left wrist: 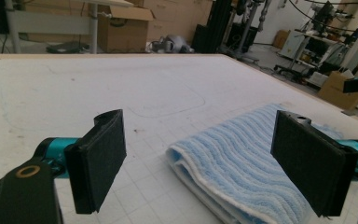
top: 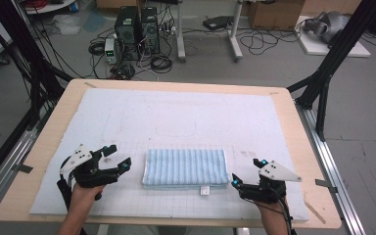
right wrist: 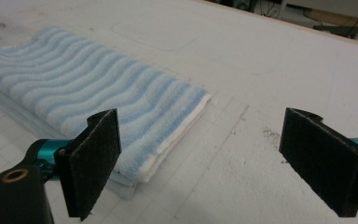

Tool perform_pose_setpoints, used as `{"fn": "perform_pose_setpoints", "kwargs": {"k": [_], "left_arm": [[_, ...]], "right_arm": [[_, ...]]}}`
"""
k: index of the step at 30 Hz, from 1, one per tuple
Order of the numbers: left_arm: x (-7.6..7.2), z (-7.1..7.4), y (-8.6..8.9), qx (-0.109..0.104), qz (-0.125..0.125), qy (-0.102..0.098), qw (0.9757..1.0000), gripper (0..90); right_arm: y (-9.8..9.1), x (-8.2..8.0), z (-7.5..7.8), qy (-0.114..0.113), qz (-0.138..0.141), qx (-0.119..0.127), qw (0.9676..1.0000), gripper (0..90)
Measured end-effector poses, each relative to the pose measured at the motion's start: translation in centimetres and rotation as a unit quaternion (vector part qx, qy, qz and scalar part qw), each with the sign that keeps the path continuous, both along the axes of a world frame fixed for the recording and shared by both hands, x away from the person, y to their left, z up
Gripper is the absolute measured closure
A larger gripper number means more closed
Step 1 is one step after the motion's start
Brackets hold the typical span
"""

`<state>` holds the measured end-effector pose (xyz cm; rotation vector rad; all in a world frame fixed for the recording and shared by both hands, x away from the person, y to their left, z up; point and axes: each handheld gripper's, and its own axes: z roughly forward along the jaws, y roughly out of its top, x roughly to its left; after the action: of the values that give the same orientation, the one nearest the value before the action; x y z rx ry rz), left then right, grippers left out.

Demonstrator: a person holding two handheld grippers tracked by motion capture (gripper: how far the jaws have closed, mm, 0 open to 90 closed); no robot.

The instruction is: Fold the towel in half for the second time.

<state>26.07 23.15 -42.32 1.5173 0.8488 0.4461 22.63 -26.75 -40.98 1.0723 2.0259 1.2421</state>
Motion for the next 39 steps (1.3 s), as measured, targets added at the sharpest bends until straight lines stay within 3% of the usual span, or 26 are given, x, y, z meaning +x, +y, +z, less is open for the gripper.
{"fn": "perform_pose_setpoints", "kwargs": {"k": [7,8,17,39], "left_arm": [[-1.1,0.1,0.7,0.019,0.019,-0.01,0.9996,18.4],[-1.3,0.1,0.7,0.02,0.022,-0.012,0.9995,18.4],[-2.4,-0.1,1.1,0.015,0.021,-0.012,0.9996,19.0],[-2.3,-0.1,1.4,0.021,0.033,-0.001,0.9992,20.0]], "right_arm": [[-1.0,-0.8,0.0,-0.021,-0.007,-0.006,0.9997,11.8],[-1.1,-0.7,0.0,-0.014,-0.003,-0.008,0.9999,11.8],[-0.9,-1.1,0.8,-0.02,-0.008,-0.006,0.9998,11.8],[-0.7,-1.1,0.7,-0.02,-0.007,0.001,0.9998,11.8]]}}
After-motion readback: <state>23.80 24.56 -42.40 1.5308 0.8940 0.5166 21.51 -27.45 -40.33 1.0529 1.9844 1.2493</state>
